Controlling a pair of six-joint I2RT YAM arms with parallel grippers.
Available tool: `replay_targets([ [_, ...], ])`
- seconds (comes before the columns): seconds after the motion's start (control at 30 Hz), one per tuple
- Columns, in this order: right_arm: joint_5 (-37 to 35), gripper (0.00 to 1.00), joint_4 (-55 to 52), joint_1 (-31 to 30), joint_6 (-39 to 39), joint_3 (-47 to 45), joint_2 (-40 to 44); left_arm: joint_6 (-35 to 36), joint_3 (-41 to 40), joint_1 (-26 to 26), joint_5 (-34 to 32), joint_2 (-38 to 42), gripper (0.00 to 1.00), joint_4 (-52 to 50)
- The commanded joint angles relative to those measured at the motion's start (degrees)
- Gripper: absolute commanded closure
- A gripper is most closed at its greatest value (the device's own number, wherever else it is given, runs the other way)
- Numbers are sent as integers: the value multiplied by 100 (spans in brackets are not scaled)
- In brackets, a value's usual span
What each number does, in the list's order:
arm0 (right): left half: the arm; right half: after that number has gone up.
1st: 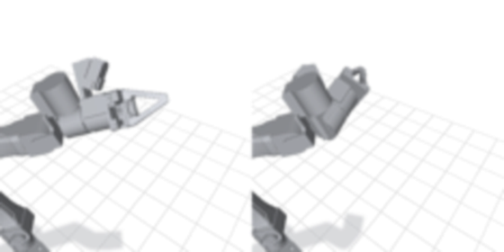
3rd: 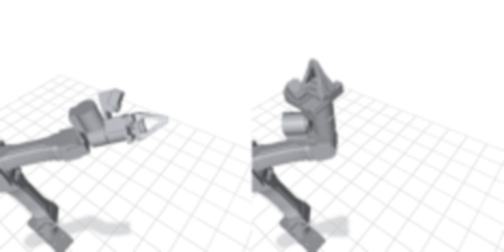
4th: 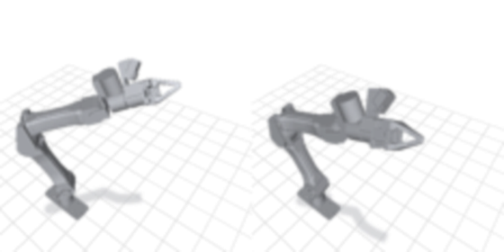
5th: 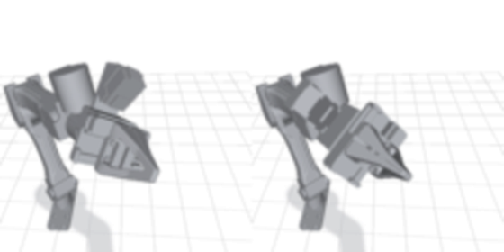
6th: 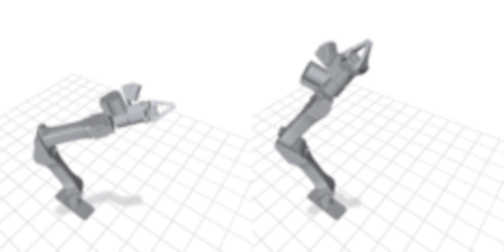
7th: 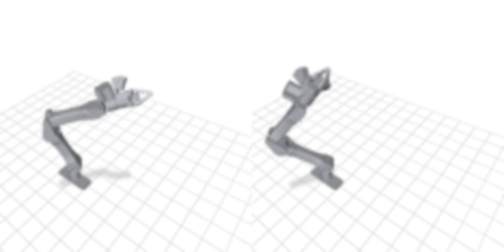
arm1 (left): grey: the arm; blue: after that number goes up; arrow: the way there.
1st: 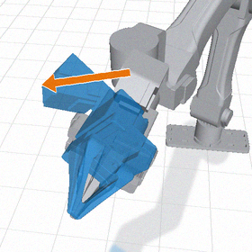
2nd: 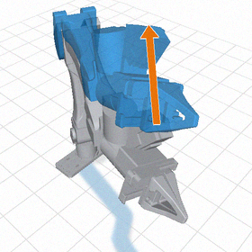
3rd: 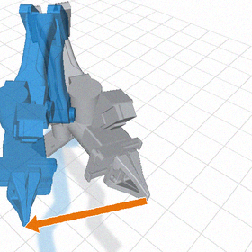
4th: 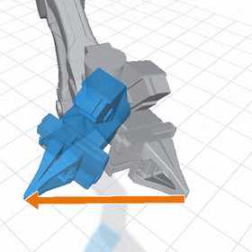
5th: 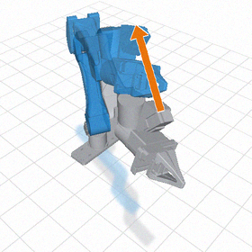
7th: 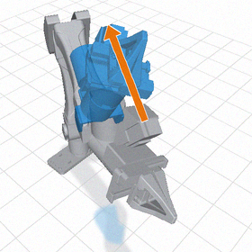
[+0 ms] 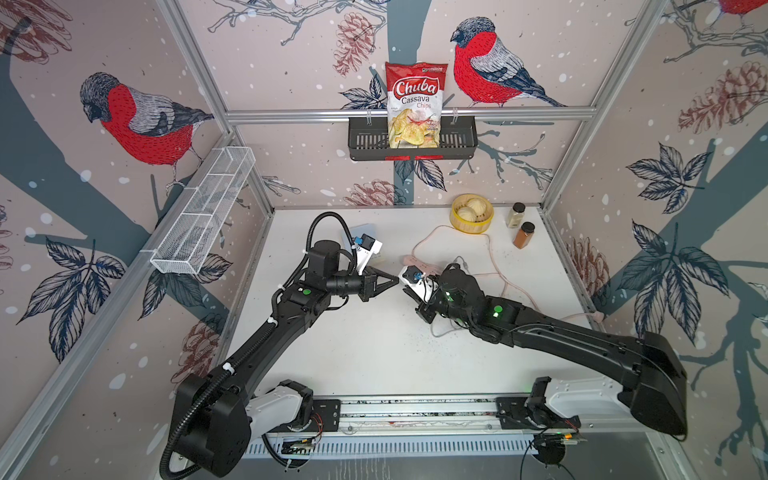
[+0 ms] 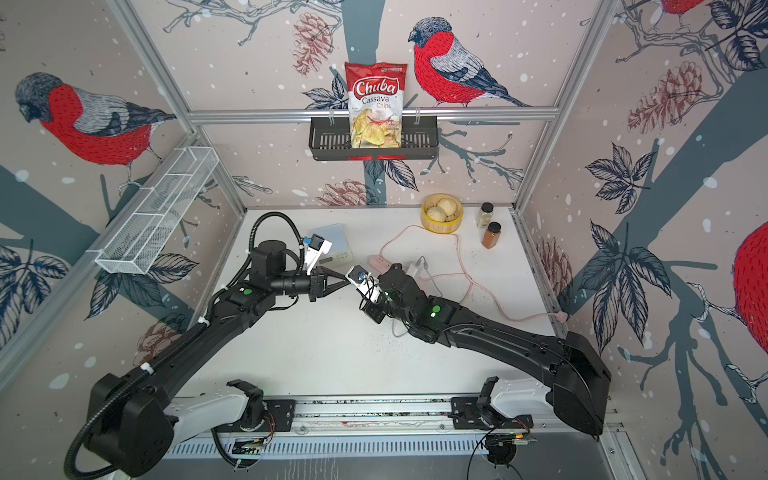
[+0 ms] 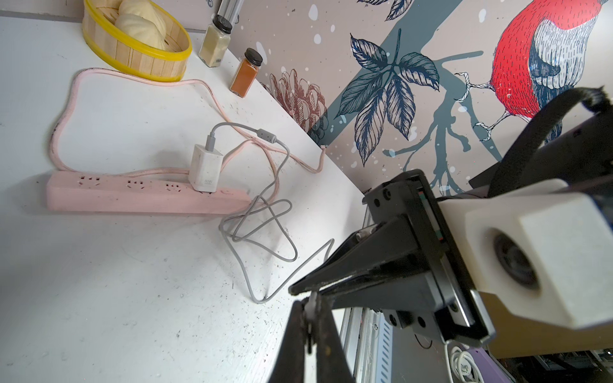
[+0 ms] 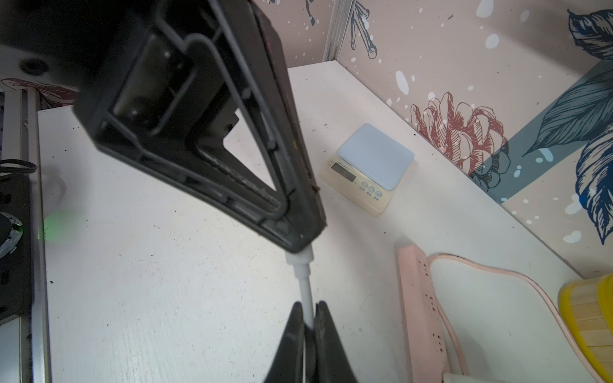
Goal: Charge the electronic scale
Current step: Pick up the charging cable from the center of the board, then move the electronic scale to the center of the board.
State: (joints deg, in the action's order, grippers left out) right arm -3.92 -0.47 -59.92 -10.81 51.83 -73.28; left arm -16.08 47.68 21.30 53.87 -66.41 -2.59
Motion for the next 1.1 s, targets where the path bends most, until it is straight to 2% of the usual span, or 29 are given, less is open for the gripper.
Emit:
replay_targets([
  [0.0, -37, 96, 48, -9, -48, 37, -15, -13, 46, -29, 91, 2, 100, 64],
  [0.13, -27, 100, 48, -2, -44, 28, 22, 2, 59, -38, 108, -29, 100, 57],
  [0.17, -27, 100, 52, 5, -59, 22, 19, 27, 70, -38, 93, -22, 93, 45],
  [0.27, 64, 100, 30, 93, -28, 16, 7, 99, 83, -54, -357, 104, 51, -65],
  [0.37, 377, 100, -68, 506, 188, 4, -79, 83, 133, -129, -1256, 299, 29, -225],
  [0.47, 607, 100, -196, 970, 469, 58, -281, -11, 267, -188, -3115, 312, 14, -671],
  [0.53, 682, 100, -287, 1157, 592, 198, -532, -97, 417, -300, -4167, 131, 10, -921],
  [0.63, 556, 100, -438, 1295, 847, 711, -1153, -265, 559, -615, -4850, -416, 10, -898],
  [0.83, 276, 100, -834, 1590, 1770, 2647, -3101, -713, 1002, -1297, -4589, -1876, 12, -484],
  [1.07, 365, 100, -1651, 2012, 2860, 5268, -5374, -882, 1707, -1901, -3494, -3309, 13, -19],
])
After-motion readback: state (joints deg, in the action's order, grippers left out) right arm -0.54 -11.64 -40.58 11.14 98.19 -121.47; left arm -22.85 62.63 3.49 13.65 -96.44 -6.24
